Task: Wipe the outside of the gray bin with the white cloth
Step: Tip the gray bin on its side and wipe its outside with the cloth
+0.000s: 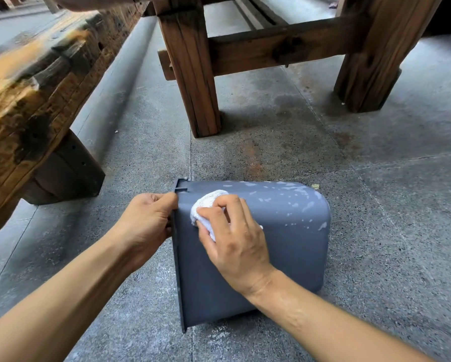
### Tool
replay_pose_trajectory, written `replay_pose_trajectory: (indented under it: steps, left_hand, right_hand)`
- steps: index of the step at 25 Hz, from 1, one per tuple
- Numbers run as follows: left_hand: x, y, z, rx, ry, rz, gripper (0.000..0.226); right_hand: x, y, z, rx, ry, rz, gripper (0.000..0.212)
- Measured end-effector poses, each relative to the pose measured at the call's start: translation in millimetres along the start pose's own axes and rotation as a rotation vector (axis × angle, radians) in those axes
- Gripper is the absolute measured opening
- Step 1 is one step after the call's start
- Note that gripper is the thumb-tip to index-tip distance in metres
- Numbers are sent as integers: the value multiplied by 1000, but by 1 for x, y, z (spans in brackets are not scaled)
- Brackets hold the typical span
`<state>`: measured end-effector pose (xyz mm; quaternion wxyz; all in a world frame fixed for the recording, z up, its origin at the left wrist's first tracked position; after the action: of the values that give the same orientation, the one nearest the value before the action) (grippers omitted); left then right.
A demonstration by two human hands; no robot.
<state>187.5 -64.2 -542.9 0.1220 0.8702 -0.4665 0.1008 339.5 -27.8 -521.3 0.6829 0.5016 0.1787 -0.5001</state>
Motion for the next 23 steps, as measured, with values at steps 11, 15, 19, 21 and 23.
replay_pose_trajectory:
  steps: [11, 15, 19, 21, 23]
  left_hand:
    - [-3, 3, 0, -28, -32, 72, 57]
    - [-2, 5, 1, -22, -11, 63, 53]
    - [-5, 9, 4, 7, 32, 2, 41]
    - [-5, 8, 3, 16, 35, -7, 45]
    - [-4, 7, 3, 19, 39, -7, 52]
  right_hand:
    - [11, 47, -87, 120, -223, -116, 14]
    - [27, 67, -123, 130, -291, -168, 18]
    - [35, 73, -150, 131, -357, -198, 19]
    - [40, 76, -159, 122, -396, -217, 20]
    - [45, 79, -167, 125, -425, -241, 22]
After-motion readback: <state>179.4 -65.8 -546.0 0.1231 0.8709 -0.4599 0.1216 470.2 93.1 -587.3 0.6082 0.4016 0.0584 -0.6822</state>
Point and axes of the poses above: each hand's wrist, its own x-axis away from the middle knuckle, its own y-axis out of the back of the hand, z = x × y, the point moved 8 cm from there along -x, towards the middle knuckle, and after that the axes turned 4 degrees about -x, right-handed, at the moved point
